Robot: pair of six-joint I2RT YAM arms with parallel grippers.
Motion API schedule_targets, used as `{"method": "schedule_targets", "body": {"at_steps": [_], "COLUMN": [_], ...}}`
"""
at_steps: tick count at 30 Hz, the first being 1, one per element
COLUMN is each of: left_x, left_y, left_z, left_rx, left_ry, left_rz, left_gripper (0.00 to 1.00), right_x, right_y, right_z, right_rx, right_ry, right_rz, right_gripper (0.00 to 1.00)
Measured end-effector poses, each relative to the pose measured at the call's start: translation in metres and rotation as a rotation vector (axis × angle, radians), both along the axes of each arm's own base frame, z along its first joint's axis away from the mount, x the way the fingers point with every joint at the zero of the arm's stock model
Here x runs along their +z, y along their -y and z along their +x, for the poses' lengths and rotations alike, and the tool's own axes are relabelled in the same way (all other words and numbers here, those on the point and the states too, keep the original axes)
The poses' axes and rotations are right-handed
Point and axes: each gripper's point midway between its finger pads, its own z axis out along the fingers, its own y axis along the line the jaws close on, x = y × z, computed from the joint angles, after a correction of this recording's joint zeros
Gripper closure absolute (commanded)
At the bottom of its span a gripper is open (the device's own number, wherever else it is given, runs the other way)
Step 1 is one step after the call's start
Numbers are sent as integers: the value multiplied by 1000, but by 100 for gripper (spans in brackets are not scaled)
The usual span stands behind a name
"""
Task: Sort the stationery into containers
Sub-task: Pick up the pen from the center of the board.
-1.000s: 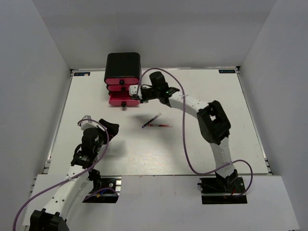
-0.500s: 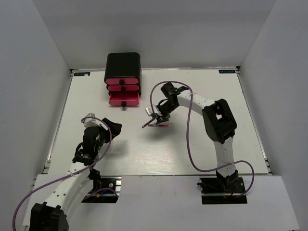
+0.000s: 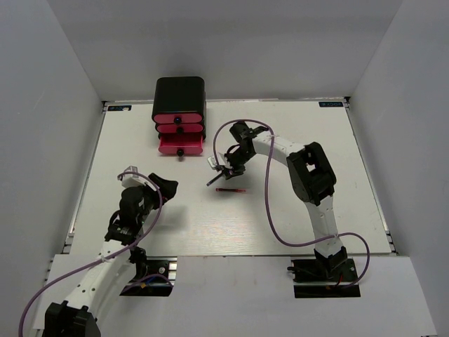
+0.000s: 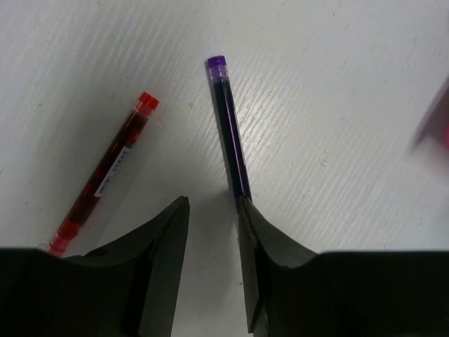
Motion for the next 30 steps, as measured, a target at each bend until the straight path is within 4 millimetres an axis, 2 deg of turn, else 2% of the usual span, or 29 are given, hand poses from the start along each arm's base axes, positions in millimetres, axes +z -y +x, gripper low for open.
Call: {"method": "schedule_targets", "body": {"at_steps": [10,15,18,20,23,30], "left_x": [-12,-9,-9,-10,-13,-17], "left_y": [3,4,4,4,5,6], "left_z": [1,3,3,2,2,2], "left_rx": [-12,-15,-16,-19,-22,-30], "left_ry": [-43,-31,-26,-26,-34,-52], "left_rz": [5,1,0,-1,-1,0], "left_gripper": [0,0,0,0,0,0], "right_x": [-3,0,3,4,6,18], "right_y": [-9,-14,-18,-19,-23,-37], "right_z": [5,6,2,0,-1,9], "right_rx": [-2,3,24,32,35,48], "right_ry": [4,2,-9,-15,-14,27], "right_rz": [-3,19,45,58,67,89], "right_gripper": [58,65,65,59,56,56]}}
